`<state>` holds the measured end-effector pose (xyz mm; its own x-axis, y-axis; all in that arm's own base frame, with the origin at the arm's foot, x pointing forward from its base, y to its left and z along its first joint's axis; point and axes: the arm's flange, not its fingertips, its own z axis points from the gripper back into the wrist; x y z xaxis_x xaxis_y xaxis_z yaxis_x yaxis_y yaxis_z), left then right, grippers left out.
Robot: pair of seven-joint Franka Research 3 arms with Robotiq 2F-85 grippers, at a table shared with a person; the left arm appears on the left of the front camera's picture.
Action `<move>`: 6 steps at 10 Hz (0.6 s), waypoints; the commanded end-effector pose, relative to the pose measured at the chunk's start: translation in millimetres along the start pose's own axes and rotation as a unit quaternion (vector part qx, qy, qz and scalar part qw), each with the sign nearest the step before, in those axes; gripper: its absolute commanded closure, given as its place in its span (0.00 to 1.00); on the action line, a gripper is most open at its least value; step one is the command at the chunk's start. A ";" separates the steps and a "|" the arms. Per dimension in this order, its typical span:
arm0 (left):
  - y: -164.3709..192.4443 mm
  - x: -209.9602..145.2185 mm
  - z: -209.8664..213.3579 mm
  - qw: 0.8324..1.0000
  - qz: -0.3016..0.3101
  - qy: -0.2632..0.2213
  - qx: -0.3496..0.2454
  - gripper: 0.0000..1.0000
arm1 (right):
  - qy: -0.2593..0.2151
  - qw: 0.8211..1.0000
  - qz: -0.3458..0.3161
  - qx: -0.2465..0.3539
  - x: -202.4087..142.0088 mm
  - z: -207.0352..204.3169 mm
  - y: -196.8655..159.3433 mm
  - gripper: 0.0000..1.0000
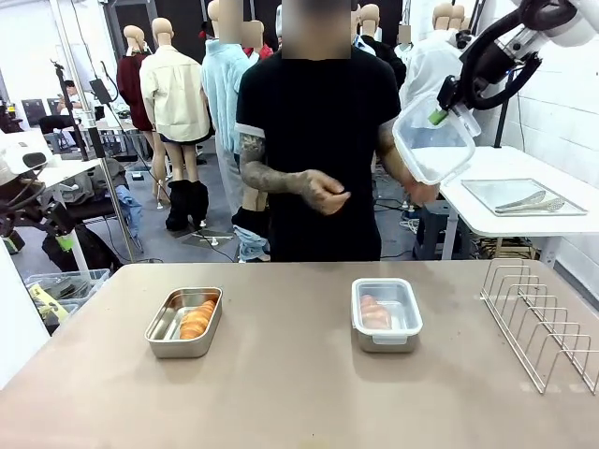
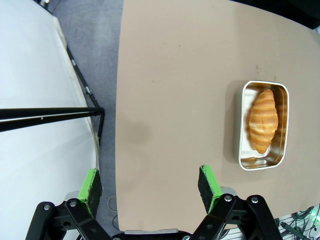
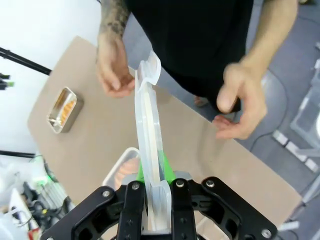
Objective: Place the bread in airtight containers.
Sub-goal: Release when the human grabs the Airtight Container lid.
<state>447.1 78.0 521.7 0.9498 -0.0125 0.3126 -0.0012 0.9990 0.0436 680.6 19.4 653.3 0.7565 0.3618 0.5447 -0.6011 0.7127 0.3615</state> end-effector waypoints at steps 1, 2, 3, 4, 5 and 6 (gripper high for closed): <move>-0.3 -1.7 1.1 1.000 0.008 0.001 0.013 0.00 | 0.025 1.000 -0.008 0.006 22.3 4.6 -6.7 1.00; -0.3 -1.7 1.1 1.000 0.008 0.001 0.013 0.00 | 0.044 0.999 -0.020 0.006 22.4 -0.9 -9.9 1.00; -0.3 -1.7 1.1 1.000 0.008 0.001 0.013 0.00 | 0.009 1.000 0.000 0.005 0.8 -5.8 -3.8 1.00; -0.3 -1.7 1.1 1.000 0.008 0.001 0.013 0.00 | 0.009 1.000 0.000 0.005 0.8 -5.8 -3.8 1.00; -0.3 -1.7 1.1 1.000 0.008 0.001 0.013 0.00 | 0.009 1.000 0.000 0.005 0.8 -5.8 -3.8 1.00; -0.3 -1.7 1.1 1.000 0.008 0.001 0.013 0.00 | 0.009 1.000 0.000 0.005 0.8 -5.8 -3.8 1.00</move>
<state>447.1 78.0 521.7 0.9498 -0.0125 0.3126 -0.0012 0.9990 0.0436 687.5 20.6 645.3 0.7671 0.3820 0.5153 -0.6024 0.7052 0.3739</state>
